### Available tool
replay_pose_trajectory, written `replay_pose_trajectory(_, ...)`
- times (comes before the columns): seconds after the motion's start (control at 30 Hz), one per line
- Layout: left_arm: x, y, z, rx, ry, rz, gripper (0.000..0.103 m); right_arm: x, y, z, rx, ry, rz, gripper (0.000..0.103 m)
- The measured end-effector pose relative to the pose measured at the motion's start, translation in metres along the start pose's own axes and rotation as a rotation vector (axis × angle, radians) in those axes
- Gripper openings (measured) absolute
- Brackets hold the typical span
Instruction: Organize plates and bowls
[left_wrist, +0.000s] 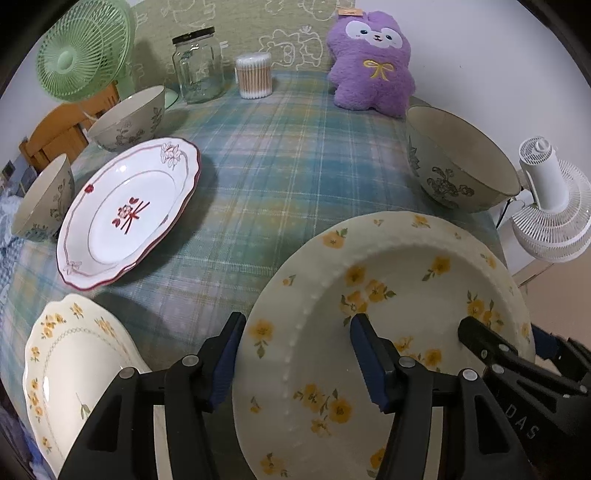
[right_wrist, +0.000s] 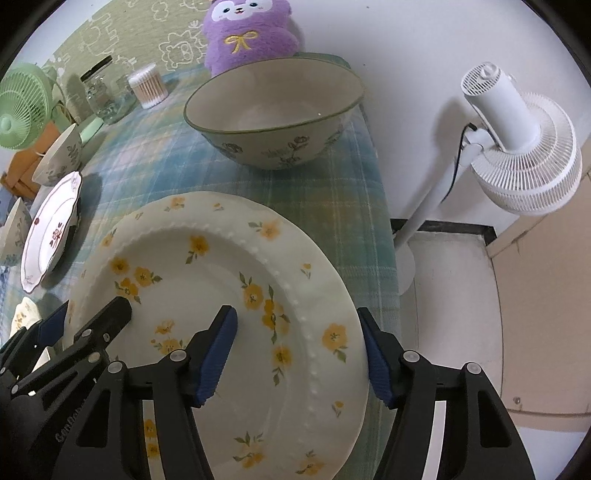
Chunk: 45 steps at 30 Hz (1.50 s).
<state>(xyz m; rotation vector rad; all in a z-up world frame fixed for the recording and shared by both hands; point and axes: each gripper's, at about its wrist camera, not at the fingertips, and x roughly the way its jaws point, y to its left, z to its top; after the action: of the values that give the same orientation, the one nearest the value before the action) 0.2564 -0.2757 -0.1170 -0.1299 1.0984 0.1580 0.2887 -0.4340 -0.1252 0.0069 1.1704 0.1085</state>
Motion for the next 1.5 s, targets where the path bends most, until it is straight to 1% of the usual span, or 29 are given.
replay_pose_trajectory(0.43,-0.034,0.004,0.0,0.008,-0.057,-0.015,0.059,-0.04,0.005,-0.009,0.02,-0.062,-0.008,0.067)
replay_pose_trajectory(0.73,-0.063,0.02,-0.006,0.026,-0.11,-0.029,0.059,-0.067,0.022,-0.027,0.042,-0.1,-0.01,0.067)
replay_pose_trajectory(1.07,-0.084,0.052,-0.021,0.053,-0.133,-0.062,0.059,-0.09,0.051,-0.05,0.061,-0.122,-0.03,0.067)
replay_pose_trajectory(1.5,-0.097,0.109,-0.046,0.059,-0.12,-0.057,0.059,-0.097,0.106,-0.079,0.055,-0.112,-0.028,0.067)
